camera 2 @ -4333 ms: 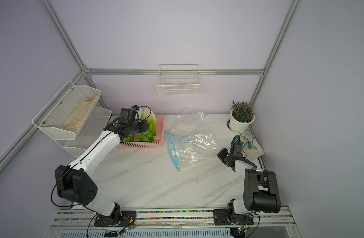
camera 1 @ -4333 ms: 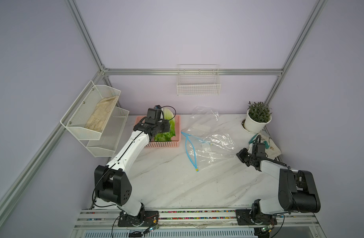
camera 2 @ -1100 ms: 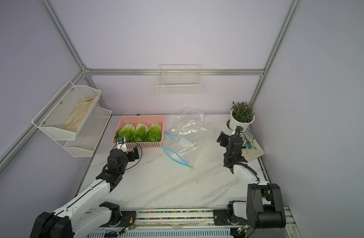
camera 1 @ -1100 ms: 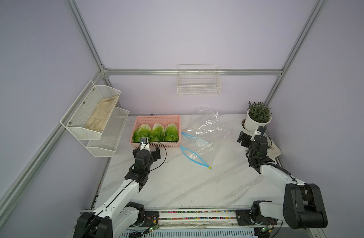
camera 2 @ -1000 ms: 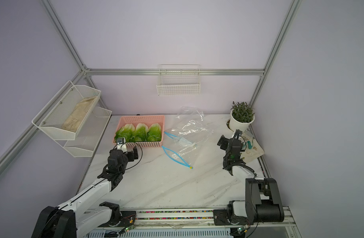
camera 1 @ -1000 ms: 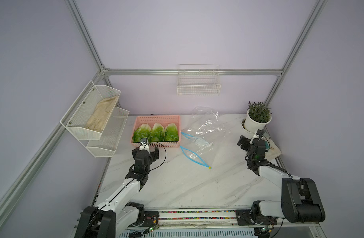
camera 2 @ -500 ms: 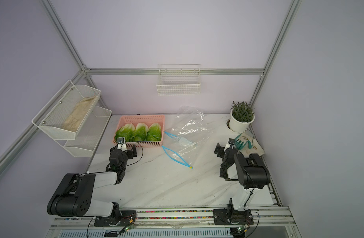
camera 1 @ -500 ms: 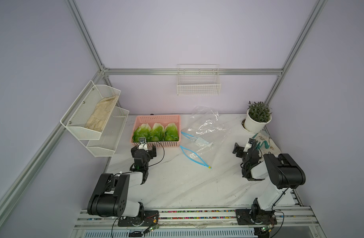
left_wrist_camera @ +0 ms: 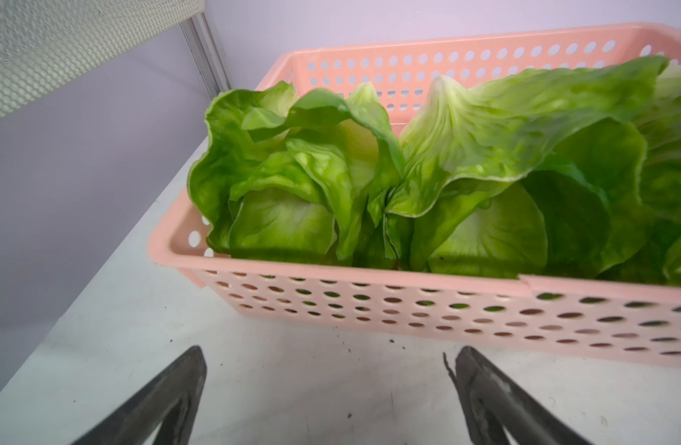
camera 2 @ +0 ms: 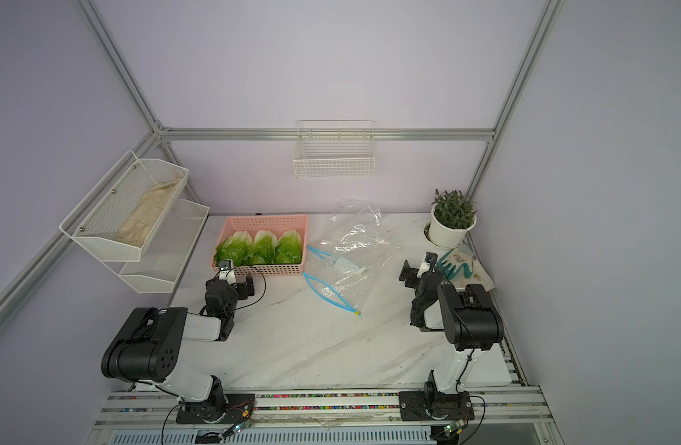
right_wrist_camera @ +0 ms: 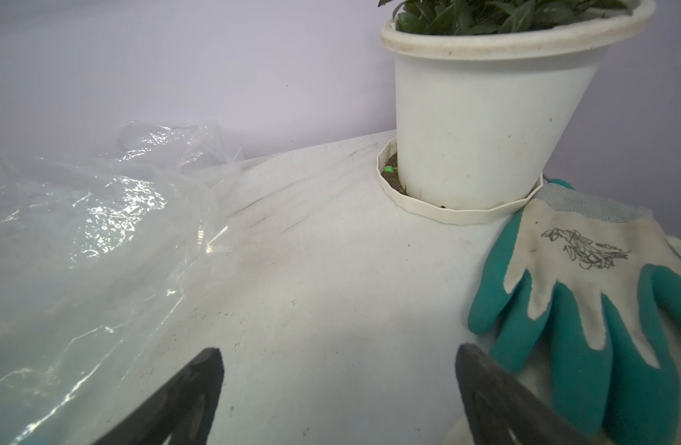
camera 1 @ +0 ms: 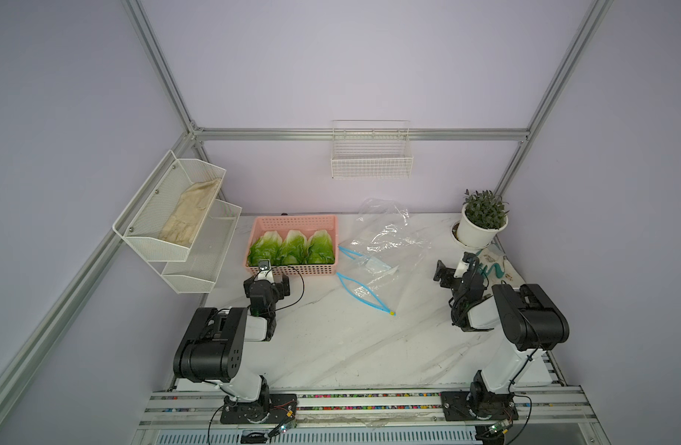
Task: Open the zip-top bag and take out the chinese cabbages
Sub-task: Reset both arms
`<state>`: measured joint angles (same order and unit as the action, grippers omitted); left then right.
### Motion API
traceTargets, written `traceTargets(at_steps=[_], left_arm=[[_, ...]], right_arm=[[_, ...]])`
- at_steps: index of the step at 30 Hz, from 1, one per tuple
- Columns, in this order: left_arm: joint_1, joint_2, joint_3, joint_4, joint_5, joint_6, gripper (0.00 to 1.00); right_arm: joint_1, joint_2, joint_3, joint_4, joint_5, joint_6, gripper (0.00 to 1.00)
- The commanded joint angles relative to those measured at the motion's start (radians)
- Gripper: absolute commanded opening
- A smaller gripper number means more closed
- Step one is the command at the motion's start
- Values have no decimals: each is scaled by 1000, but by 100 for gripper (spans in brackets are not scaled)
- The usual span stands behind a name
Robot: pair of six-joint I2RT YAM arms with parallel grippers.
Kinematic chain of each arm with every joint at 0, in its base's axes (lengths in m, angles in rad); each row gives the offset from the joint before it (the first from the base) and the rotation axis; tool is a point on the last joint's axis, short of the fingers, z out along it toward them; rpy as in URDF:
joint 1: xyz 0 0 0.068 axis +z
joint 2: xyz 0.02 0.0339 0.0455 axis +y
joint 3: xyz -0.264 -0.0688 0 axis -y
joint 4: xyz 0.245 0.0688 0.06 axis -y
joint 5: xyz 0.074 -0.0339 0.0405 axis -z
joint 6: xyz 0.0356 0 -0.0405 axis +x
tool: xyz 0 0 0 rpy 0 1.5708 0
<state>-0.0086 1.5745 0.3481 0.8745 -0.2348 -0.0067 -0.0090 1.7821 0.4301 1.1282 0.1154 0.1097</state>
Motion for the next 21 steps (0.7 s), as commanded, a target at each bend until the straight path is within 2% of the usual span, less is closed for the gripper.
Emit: traceTargets(at_steps=[1,21], left_arm=[[4,-11,38,46,13,-10,100],[4,-9,32,61,14,-8,100]], right_arm=[[8,-8,12,-1,14,-22,97],[23,-9,12,0,42,-32,97]])
